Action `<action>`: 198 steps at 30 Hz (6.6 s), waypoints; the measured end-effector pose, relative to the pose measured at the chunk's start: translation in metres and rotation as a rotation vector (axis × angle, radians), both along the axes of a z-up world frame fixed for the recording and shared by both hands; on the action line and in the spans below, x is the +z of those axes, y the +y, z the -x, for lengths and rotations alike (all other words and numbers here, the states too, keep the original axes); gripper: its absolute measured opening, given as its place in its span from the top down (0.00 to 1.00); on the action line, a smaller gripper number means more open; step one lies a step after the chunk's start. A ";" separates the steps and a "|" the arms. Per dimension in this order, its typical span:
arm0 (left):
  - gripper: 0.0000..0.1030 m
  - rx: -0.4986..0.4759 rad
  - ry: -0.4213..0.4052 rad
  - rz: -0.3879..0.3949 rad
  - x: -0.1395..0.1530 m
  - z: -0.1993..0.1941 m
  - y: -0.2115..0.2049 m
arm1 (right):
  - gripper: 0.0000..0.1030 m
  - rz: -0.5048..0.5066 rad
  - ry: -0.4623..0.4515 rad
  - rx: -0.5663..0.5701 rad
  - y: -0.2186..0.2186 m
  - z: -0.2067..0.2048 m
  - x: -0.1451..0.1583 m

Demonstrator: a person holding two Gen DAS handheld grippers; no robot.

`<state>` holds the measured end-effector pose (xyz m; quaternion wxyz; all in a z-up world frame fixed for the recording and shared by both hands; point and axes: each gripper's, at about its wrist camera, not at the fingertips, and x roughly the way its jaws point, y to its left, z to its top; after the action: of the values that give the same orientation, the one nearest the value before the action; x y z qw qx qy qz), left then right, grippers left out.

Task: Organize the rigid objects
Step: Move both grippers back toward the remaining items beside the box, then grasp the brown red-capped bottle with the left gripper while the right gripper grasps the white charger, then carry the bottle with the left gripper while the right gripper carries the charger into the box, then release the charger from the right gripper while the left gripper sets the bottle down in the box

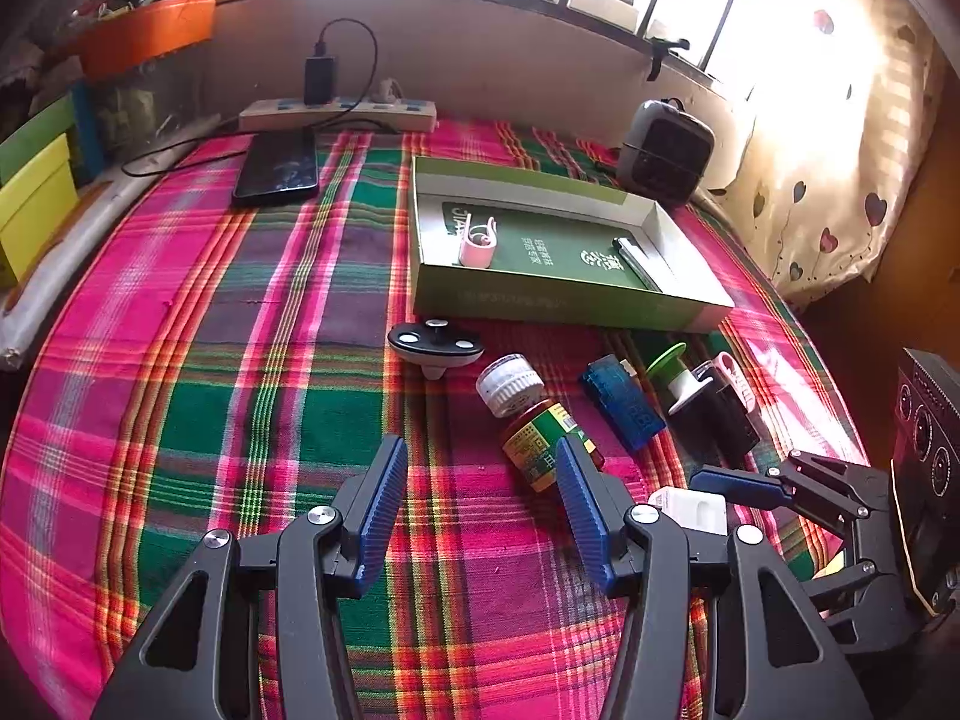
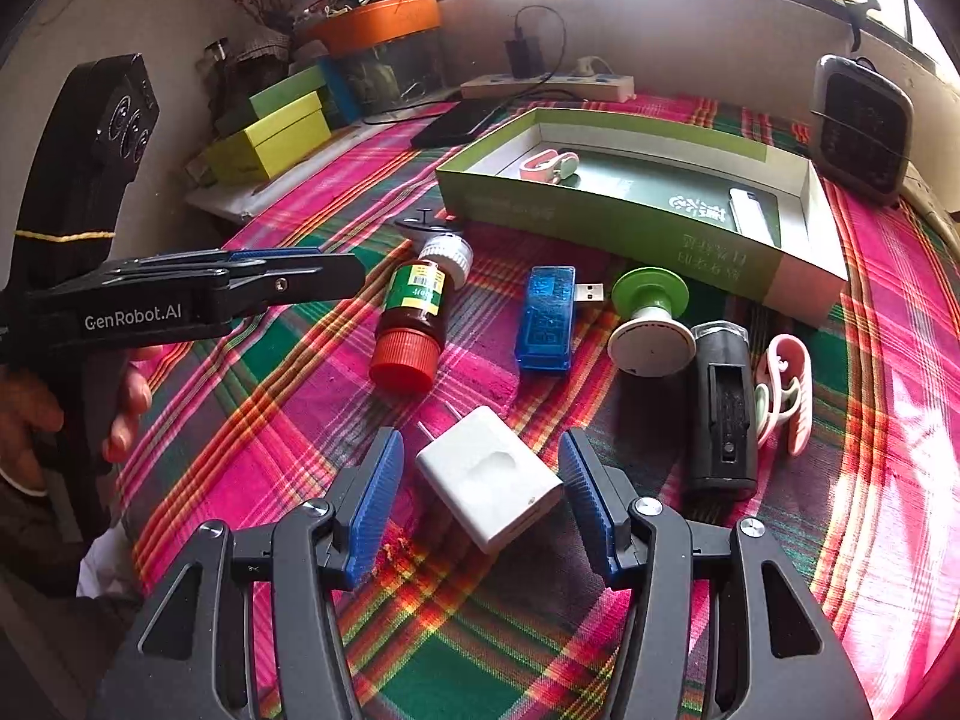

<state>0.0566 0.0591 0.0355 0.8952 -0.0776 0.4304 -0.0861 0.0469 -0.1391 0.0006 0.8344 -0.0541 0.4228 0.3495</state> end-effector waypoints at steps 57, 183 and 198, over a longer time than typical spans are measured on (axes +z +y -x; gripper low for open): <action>0.51 0.022 0.043 -0.117 -0.026 -0.020 -0.035 | 0.65 0.104 -0.067 -0.114 -0.011 0.006 -0.003; 0.70 -0.162 0.002 -0.141 -0.010 -0.175 -0.050 | 0.66 0.159 -0.055 -0.280 0.010 -0.193 0.013; 0.70 -0.165 0.001 -0.160 -0.011 -0.176 -0.053 | 0.66 0.162 -0.048 -0.273 0.011 -0.194 0.012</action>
<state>0.2322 0.0066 0.0243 0.8882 0.0296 0.4411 -0.1249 0.2410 -0.1279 0.0123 0.8769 -0.0713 0.4330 0.1962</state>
